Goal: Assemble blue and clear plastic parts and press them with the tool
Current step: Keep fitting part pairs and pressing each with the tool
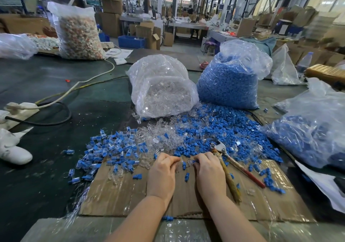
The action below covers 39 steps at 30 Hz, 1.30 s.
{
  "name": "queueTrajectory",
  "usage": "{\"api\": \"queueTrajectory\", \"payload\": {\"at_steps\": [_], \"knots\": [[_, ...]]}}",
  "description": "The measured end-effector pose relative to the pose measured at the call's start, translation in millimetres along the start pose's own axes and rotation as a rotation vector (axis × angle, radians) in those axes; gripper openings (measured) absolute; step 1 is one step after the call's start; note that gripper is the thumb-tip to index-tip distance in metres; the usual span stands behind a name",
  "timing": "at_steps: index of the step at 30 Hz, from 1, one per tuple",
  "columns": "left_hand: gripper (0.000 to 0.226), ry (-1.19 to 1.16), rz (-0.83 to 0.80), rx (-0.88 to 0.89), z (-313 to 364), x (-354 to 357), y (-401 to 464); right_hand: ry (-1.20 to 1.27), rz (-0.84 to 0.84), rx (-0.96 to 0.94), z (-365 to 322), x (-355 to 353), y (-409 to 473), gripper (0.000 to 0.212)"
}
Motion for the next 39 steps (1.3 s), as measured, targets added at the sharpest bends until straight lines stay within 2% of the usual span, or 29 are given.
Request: {"api": "queueTrajectory", "payload": {"at_steps": [5, 9, 12, 17, 20, 22, 27, 31, 39], "knots": [[0.016, -0.022, 0.014, -0.013, 0, -2, 0, 0.069, 0.076, -0.001, -4, -2, -3, 0.006], [0.016, -0.037, -0.006, -0.016, 0, -2, 0, 0.070, 0.117, -0.022, -4, -3, -4, 0.021], [0.015, -0.051, -0.018, -0.018, 0, -3, -1, 0.078, 0.131, -0.052, -6, -5, -5, 0.018], [0.027, -0.107, -0.065, -0.094, -3, -3, -1, 0.143, 0.179, -0.039, -7, -9, -8, 0.010], [0.018, -0.093, -0.080, -0.096, -3, -3, 0, 0.183, 0.207, -0.064, -6, -11, -8, 0.011], [0.012, -0.105, -0.083, -0.098, -2, -4, 0, 0.262, 0.207, -0.056, -5, -11, -10, 0.005], [0.013, -0.100, -0.096, -0.108, -1, -5, 0, 0.390, 0.242, -0.046, -6, -14, -13, 0.008], [0.012, -0.105, -0.122, -0.111, -1, -4, 0, 0.368, 0.248, -0.073, -7, -14, -14, 0.001], [0.023, -0.188, -0.179, -0.153, -1, -5, -1, 0.255, 0.228, -0.194, -14, -13, -13, 0.008]]}}
Point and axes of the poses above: each hand's wrist, its own y-axis towards the middle knuckle, its own x-axis out of the palm, z = x × y, the point moved 2 cm from there along y, towards the middle knuckle, and after that the axes turned 15 degrees about -x, right-handed, at the moved point
